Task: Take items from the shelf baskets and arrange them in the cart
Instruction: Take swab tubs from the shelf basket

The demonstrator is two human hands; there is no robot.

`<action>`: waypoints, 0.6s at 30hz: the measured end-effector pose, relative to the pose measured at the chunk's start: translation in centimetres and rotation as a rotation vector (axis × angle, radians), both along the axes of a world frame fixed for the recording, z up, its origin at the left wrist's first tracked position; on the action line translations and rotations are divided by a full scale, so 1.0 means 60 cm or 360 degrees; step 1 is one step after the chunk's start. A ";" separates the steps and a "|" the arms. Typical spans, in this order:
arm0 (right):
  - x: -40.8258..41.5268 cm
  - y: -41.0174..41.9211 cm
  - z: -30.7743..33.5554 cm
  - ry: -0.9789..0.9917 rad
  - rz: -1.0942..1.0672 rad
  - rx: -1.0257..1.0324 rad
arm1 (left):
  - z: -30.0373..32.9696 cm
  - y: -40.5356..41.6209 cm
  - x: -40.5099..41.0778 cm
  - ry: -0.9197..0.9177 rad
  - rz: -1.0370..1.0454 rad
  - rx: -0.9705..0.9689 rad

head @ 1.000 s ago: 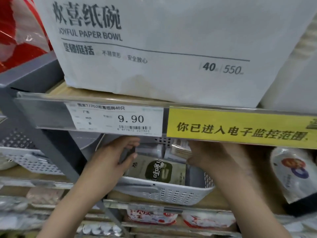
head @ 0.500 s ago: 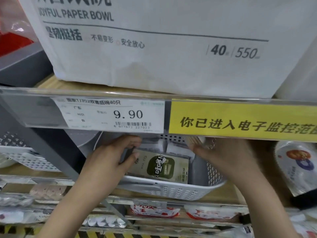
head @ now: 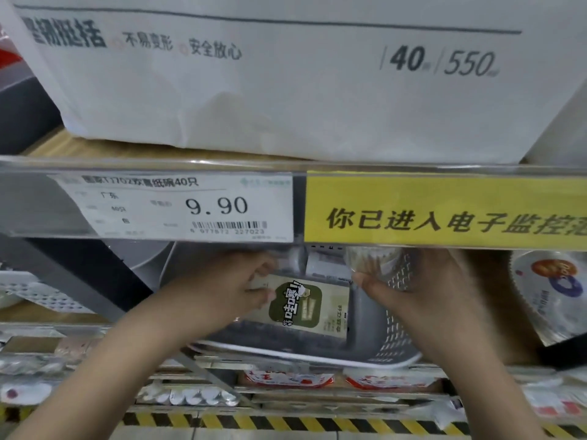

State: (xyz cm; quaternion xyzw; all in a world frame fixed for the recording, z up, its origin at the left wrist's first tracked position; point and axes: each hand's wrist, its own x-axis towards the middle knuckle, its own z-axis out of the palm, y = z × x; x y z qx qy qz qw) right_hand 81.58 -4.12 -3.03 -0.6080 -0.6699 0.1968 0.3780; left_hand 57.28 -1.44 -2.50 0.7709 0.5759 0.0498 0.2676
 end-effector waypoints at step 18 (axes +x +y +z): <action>0.008 0.026 -0.018 -0.0105 -0.0015 0.0038 | -0.097 0.157 0.080 0.0733 -0.0373 -0.0042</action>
